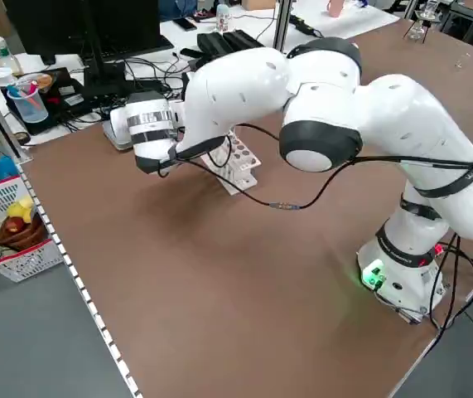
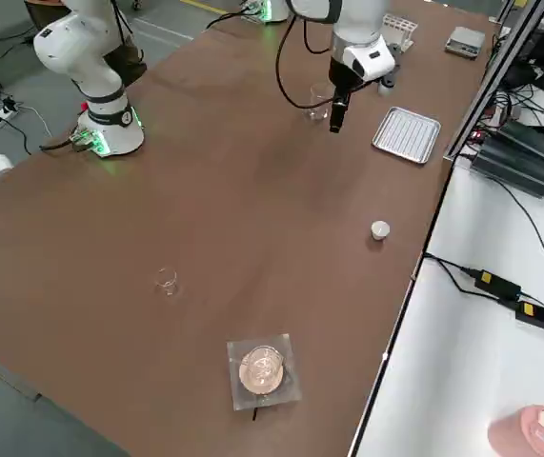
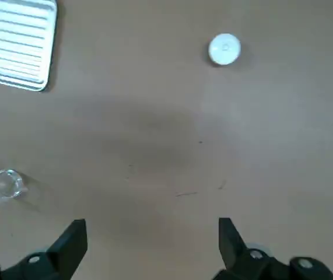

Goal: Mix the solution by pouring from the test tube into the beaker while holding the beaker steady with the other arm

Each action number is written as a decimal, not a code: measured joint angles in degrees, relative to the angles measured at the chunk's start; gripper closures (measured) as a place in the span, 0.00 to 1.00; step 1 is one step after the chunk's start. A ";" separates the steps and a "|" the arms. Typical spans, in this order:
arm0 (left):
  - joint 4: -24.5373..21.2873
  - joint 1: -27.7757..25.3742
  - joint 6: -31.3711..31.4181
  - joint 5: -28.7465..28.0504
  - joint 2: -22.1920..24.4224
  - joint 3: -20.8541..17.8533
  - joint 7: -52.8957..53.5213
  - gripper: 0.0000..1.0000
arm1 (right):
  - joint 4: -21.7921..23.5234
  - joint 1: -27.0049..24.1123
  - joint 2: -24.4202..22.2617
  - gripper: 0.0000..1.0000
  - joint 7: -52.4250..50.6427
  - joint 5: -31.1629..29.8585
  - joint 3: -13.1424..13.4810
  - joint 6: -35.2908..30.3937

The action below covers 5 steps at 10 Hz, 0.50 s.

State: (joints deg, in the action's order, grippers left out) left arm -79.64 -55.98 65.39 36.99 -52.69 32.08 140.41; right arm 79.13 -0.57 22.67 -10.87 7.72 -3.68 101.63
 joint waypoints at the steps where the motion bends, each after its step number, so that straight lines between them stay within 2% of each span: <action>1: 0.09 0.19 0.18 0.00 -0.29 -0.11 0.00 0.78 | -1.01 -0.04 -0.07 0.00 0.00 -0.03 1.47 -0.82; 2: 0.39 0.55 0.33 0.00 -0.78 -0.15 0.00 0.78 | -1.86 -0.06 -0.21 0.00 -0.09 -0.06 2.63 -1.69; 5: 1.49 1.28 0.33 0.26 -1.90 -0.15 -1.30 0.78 | -4.05 0.03 -1.54 0.00 0.69 -0.90 3.95 -5.87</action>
State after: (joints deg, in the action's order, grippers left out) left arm -78.15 -54.70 65.72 37.25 -54.59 31.92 139.11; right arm 75.08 -0.53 21.13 -10.18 6.82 0.27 95.76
